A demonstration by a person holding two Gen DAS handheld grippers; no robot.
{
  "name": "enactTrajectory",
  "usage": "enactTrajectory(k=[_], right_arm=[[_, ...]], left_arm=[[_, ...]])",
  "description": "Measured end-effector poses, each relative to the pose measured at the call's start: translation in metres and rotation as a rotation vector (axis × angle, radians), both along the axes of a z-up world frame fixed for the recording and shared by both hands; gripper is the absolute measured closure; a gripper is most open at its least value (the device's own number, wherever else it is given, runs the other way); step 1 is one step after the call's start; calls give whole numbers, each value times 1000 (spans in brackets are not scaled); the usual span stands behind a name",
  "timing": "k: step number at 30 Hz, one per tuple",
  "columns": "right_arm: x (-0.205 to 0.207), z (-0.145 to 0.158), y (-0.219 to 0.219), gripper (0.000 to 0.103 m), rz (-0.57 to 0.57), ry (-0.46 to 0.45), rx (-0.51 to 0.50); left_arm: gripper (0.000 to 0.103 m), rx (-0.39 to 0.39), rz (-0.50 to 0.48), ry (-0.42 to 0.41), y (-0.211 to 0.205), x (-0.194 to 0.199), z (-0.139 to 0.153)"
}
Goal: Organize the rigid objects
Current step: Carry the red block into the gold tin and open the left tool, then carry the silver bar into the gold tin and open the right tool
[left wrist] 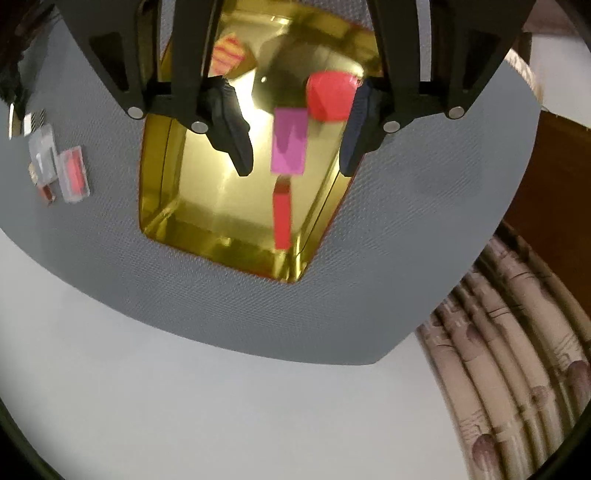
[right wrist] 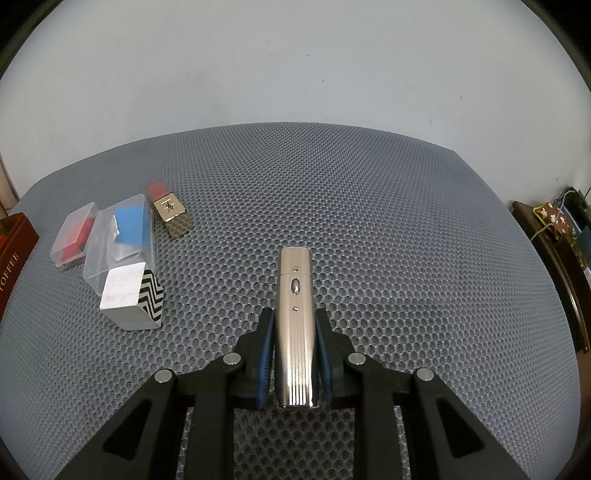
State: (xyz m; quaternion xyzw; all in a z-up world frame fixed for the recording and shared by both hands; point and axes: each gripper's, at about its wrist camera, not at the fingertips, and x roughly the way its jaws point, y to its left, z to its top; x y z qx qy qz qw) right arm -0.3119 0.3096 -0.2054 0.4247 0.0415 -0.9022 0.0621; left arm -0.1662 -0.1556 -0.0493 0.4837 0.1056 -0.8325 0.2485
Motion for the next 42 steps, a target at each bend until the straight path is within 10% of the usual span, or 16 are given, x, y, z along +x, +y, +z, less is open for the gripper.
enactTrajectory(k=[26,42], right_arm=[[5,31,10,83,9,11,36],[71,91,-100,83,301,71,-40]], left_arm=[[30,-101,84,68,11,99,-15],[25,-77,105,66,6,102,-16]])
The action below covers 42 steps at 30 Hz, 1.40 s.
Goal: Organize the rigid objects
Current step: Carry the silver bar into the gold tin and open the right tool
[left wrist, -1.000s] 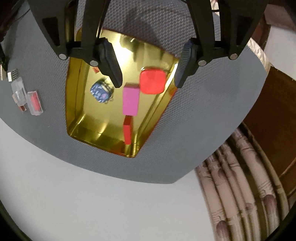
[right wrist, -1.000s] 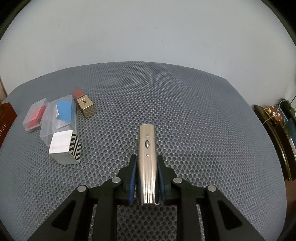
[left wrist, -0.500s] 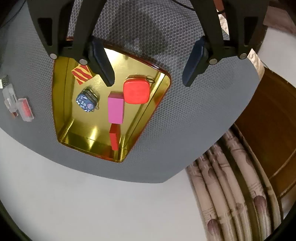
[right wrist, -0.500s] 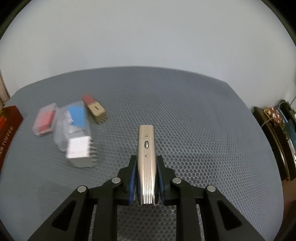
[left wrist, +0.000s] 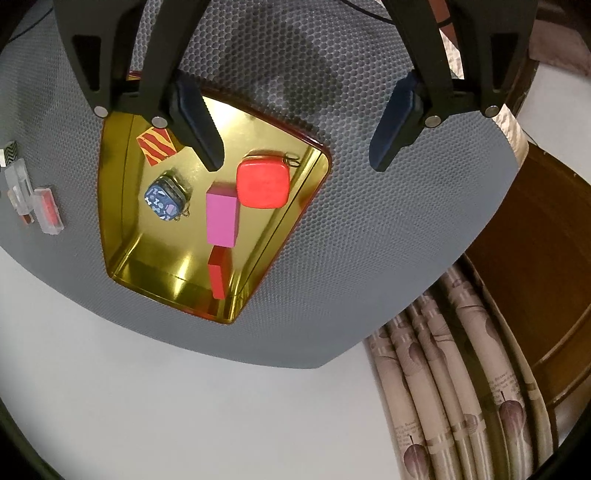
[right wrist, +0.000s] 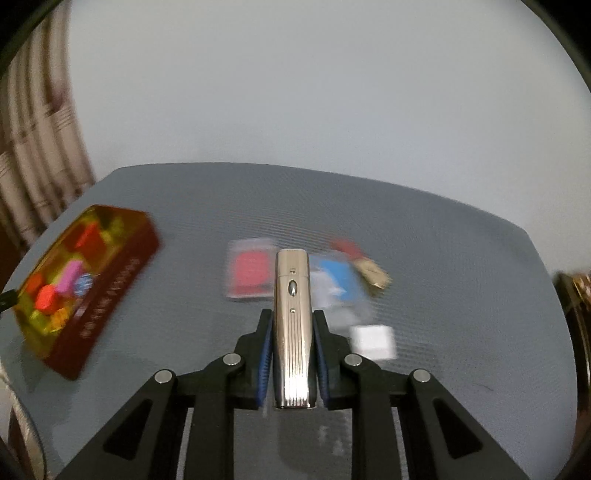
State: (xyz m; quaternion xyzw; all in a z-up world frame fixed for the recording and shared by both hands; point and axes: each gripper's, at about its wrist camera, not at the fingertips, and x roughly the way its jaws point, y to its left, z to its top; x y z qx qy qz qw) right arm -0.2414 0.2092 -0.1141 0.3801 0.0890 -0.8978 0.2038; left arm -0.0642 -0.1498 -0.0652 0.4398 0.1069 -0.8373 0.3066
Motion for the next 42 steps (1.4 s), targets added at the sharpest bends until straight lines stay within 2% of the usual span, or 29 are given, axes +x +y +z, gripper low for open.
enactTrajectory(k=[10,11,22,33,42], right_arm=[[30,29,-97,83,216,-13,-15],[28,20,-109,83,230,-15,-18],[48,26,-193,83,382,-60,-35],[48,7,-238,83,410,-110,5],[40,-7,-253,82,393,-135,34]], left_arm=[[25,13,45,11,-12,6,2],[25,19,51,14,-14,7,2],[25,43,169,23,-36,10,-2],[25,78,217,13,-43,8,-11],[25,72,203,7,-38,6,-12]])
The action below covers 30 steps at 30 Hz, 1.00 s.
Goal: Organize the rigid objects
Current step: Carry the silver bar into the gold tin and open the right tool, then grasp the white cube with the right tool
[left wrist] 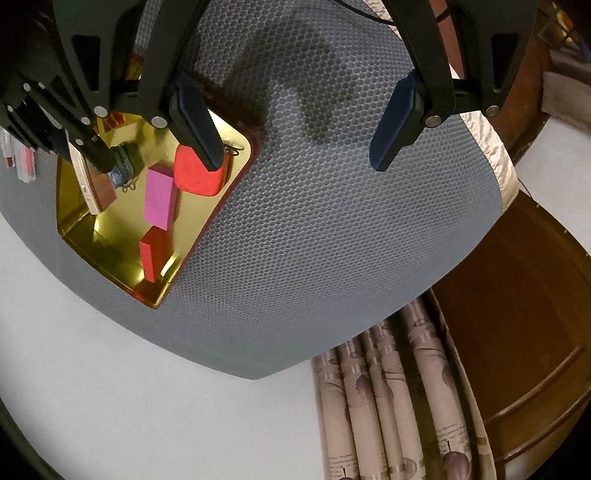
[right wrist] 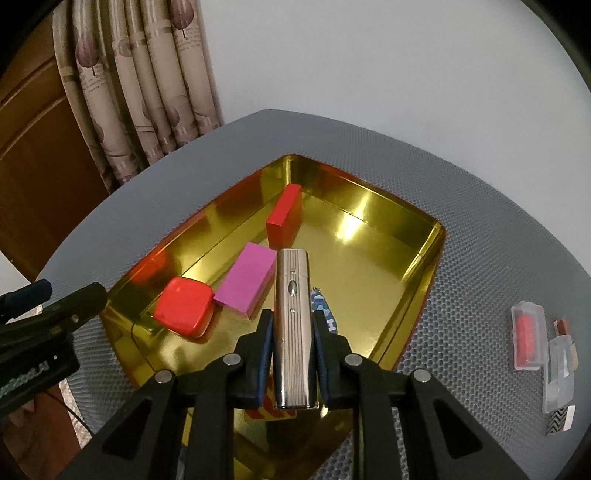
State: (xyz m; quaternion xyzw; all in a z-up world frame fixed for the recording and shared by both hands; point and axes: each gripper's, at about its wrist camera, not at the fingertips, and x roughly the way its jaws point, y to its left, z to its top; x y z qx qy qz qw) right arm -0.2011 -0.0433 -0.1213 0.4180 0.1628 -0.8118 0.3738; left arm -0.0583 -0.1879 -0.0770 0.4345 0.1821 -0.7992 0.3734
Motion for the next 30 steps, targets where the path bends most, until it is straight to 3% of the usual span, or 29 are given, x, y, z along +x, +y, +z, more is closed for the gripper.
enactTrajectory(k=[7,12,17,23,30], right_arm=[[0,-4,1,81,-24,-12,-9],[5,-1,1,63,-26,30,-11],[10,9,18,60,-36,43,-52],[6,23,64,60,-82,65,-93],[-16,23,159,60,-252,110,-58]], left_arm=[[25,-6,13,6,-3,-1,1],[25,-7,10,-1,-1,-4,0],[25,-17,0,-2,1,-5,1],[25,-22,3,-5,1,-7,2],[24,-36,2,4,5,-5,4]])
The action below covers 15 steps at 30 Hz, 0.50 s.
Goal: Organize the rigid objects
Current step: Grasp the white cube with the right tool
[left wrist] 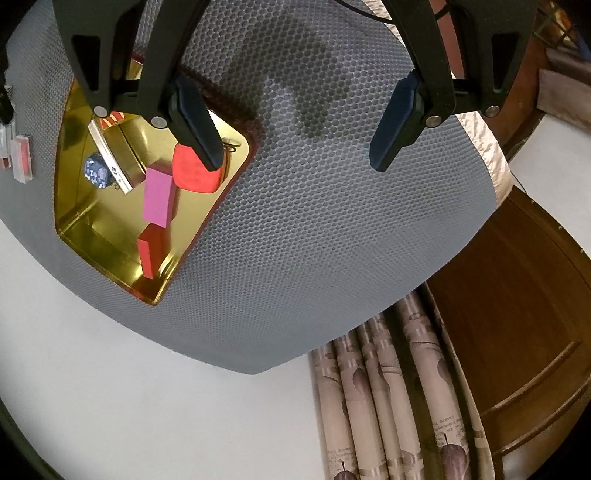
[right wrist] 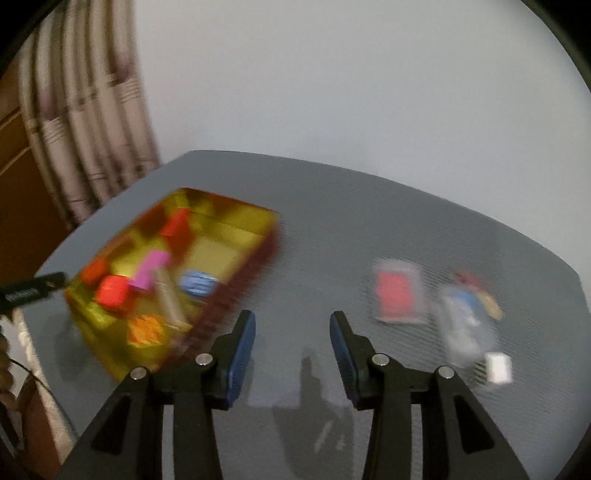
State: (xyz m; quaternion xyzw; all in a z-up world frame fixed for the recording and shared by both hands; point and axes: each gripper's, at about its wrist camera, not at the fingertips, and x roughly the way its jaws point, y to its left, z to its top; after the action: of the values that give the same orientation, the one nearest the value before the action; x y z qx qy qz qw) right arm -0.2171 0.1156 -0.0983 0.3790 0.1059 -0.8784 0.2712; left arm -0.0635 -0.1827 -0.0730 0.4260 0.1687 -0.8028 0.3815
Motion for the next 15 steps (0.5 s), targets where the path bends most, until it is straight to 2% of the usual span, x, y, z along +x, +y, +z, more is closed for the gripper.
enactTrajectory(k=[8,15], right_arm=[[-26,-23,113,60,-242,-13,26],[-39,-48,150,60,-318,-59,20]], left_arm=[[24,-15,-7,-8,2,-2,1],[24,-29,-30,-21,10,-7,-4]])
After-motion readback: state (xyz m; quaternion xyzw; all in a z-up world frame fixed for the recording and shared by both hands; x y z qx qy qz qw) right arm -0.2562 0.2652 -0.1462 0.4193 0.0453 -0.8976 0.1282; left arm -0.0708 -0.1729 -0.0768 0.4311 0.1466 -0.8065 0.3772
